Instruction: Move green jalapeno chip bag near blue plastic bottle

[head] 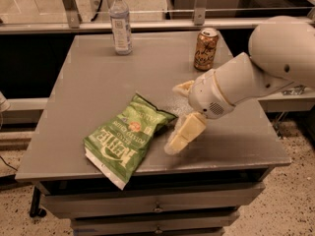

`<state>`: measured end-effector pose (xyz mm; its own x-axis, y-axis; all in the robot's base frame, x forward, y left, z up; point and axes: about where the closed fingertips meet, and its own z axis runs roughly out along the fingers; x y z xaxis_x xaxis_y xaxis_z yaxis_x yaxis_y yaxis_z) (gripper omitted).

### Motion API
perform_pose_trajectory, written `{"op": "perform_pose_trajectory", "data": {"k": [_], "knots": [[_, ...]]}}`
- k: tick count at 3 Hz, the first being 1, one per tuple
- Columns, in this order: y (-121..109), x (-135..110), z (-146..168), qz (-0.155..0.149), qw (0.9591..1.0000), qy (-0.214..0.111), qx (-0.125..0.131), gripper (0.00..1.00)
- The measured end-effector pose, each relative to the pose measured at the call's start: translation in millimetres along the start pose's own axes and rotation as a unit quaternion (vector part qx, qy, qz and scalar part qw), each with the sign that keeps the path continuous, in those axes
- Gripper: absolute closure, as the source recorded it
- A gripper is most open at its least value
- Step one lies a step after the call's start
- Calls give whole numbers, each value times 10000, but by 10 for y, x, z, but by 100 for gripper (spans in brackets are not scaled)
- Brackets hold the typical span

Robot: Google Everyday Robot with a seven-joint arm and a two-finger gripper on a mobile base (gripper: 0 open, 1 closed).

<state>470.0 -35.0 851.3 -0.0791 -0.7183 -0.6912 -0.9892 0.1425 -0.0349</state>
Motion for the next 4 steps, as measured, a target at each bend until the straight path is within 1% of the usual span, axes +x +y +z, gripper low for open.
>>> {"op": "perform_pose_trajectory", "data": {"k": [1, 2, 3, 4], "knots": [[23, -95, 243, 18, 9997, -214, -101, 17], [28, -126, 364, 38, 9994, -339, -117, 41], [-19, -156, 364, 38, 9991, -411, -52, 64], [-176, -197, 242, 70, 9988, -450, 175, 87]]}}
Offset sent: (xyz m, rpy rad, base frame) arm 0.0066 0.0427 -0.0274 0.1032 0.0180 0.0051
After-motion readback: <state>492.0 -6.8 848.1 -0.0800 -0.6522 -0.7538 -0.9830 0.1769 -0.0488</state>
